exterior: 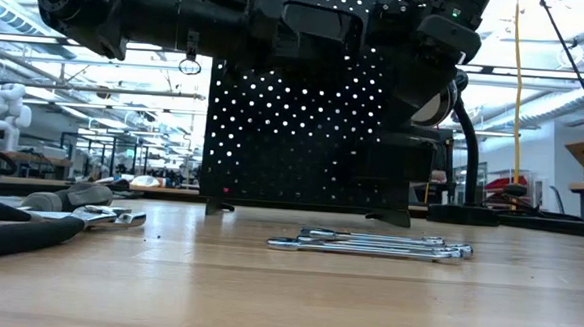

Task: Hang tools onto peg board
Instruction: Remove the black utility knife blades from the bottom black bin of the black pegboard

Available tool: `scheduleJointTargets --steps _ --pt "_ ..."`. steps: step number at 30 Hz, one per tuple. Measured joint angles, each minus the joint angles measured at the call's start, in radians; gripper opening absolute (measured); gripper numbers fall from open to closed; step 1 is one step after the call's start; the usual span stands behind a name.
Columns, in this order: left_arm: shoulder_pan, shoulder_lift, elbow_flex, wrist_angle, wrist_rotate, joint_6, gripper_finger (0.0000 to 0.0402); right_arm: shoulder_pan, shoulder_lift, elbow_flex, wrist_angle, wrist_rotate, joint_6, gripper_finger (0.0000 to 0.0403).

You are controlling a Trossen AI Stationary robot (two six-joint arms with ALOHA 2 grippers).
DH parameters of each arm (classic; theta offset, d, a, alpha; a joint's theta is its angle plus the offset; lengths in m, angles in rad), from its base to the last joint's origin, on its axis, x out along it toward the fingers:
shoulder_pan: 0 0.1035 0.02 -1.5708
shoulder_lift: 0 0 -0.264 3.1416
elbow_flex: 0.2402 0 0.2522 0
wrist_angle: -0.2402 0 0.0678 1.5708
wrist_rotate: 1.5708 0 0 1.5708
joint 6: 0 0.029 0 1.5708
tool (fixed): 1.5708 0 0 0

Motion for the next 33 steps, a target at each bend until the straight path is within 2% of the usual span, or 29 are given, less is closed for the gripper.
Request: scheduleJointTargets --steps 15,23,26,30,33 --pt "0.021 0.000 0.000 0.037 0.000 0.001 0.0031 0.033 -0.025 0.000 -0.001 0.038 -0.019 0.0095" --pt "0.022 0.000 0.000 0.043 -0.001 0.001 0.0031 0.085 -0.069 0.000 -0.023 0.006 -0.060 0.0095" --pt "0.022 0.000 0.000 0.043 0.000 0.002 0.0031 0.107 -0.101 -0.001 -0.025 -0.024 -0.054 0.0095" --pt "0.023 0.000 0.000 0.043 0.000 0.002 0.0031 0.125 -0.121 -0.001 -0.056 -0.176 0.016 0.0095" --pt "0.023 0.000 0.000 0.043 0.000 0.002 0.0031 0.155 -0.100 -0.001 -0.069 -0.198 0.076 0.0096"
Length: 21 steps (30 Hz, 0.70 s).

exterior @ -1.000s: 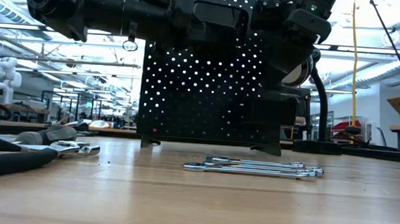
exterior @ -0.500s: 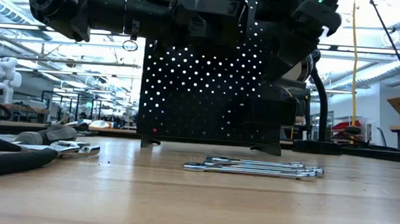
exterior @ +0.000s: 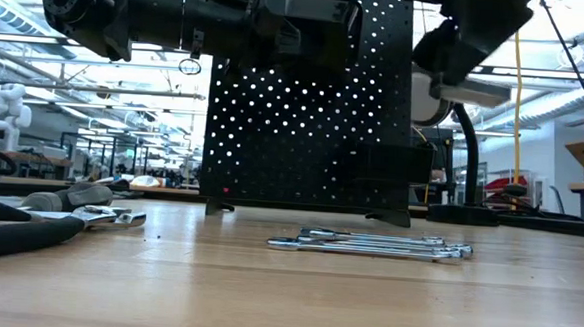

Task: Hang tools onto peg board
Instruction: Remove the black utility knife blades from the bottom black bin of the black pegboard, then adjust the black pegboard on the table

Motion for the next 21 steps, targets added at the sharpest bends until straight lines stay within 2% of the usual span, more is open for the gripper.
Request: scheduleJointTargets --steps 5,9,16,21 --pt "0.000 0.000 0.000 0.000 0.000 0.003 0.0031 0.053 0.088 0.000 0.010 0.011 0.018 0.0096" --pt "0.000 0.000 0.000 0.000 0.000 -0.001 0.0031 0.076 0.185 0.000 0.041 0.077 0.023 0.0105" --pt "0.000 0.000 0.000 -0.001 0.000 -0.002 0.0031 0.082 0.327 0.000 0.062 0.116 0.049 0.0168" --pt "0.000 0.000 0.000 -0.001 0.000 0.003 0.0031 0.082 0.339 0.000 0.068 0.116 0.039 0.0207"
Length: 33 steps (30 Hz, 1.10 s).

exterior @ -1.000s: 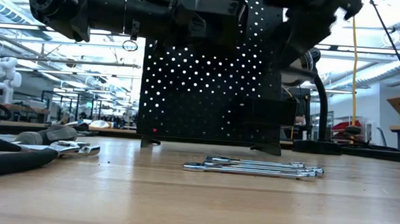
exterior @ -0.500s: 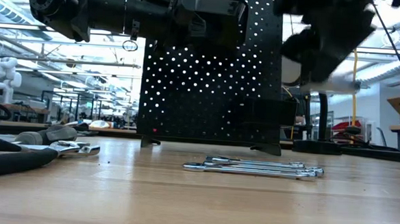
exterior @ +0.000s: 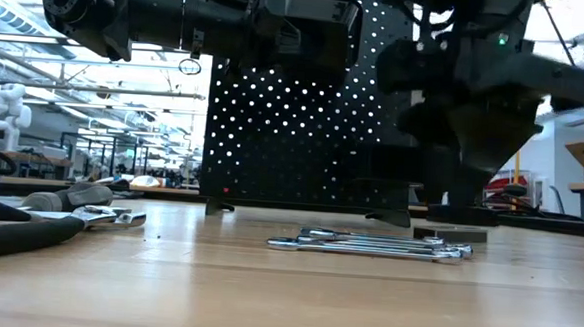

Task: Hang tools onto peg board
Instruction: Adjust the black pegboard on the table

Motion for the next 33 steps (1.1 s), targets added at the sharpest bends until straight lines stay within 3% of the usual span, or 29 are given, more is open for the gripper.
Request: scheduleJointTargets --steps 4,13,21,27,33 --pt "0.000 0.000 0.000 0.000 0.000 0.000 0.0031 0.000 -0.080 0.000 0.004 0.024 -0.021 0.0217" --pt "0.000 0.000 0.000 0.000 0.000 0.000 0.0031 0.010 -0.330 0.001 0.095 0.264 -0.106 0.0193" --pt "0.000 0.000 0.000 0.003 0.000 -0.005 0.0031 -0.018 -0.412 0.001 0.154 0.442 -0.140 0.0095" --pt "0.000 0.000 0.000 0.012 0.000 -0.006 0.0031 -0.029 -0.414 0.001 0.200 0.478 -0.186 0.0010" --pt "0.000 0.000 0.000 0.018 0.000 -0.006 0.0031 -0.038 -0.410 0.001 0.270 0.534 -0.238 0.0008"
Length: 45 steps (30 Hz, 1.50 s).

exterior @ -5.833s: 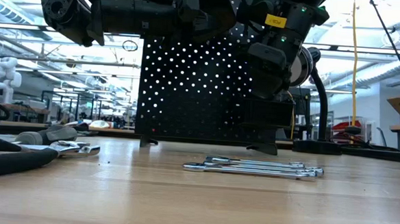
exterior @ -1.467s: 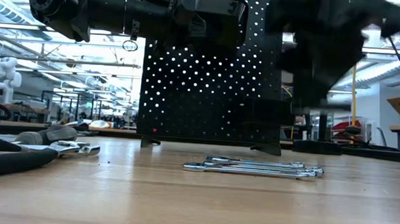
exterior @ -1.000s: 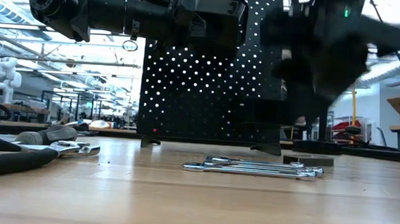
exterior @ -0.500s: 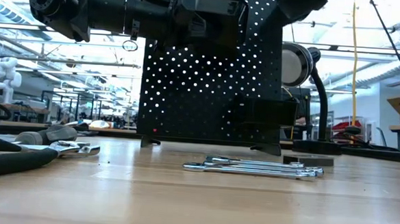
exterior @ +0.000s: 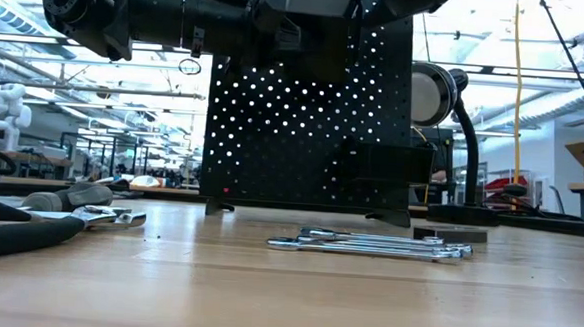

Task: Hang tools onto peg board
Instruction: Adjust the black pegboard on the table

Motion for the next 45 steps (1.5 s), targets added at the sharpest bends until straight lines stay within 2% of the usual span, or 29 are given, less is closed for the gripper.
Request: scheduleJointTargets --steps 16,30,45 --pt "0.000 0.000 0.000 0.001 0.000 0.000 0.0031 -0.063 0.000 0.000 0.091 0.018 -0.062 0.0001" --pt "0.000 0.000 0.000 0.044 0.000 -0.002 0.0031 -0.068 0.000 0.000 0.022 0.016 0.037 0.0001" --pt "0.006 0.000 0.000 0.043 -0.013 -0.002 0.0031 -0.025 0.000 0.000 -0.004 0.011 0.033 0.0055"
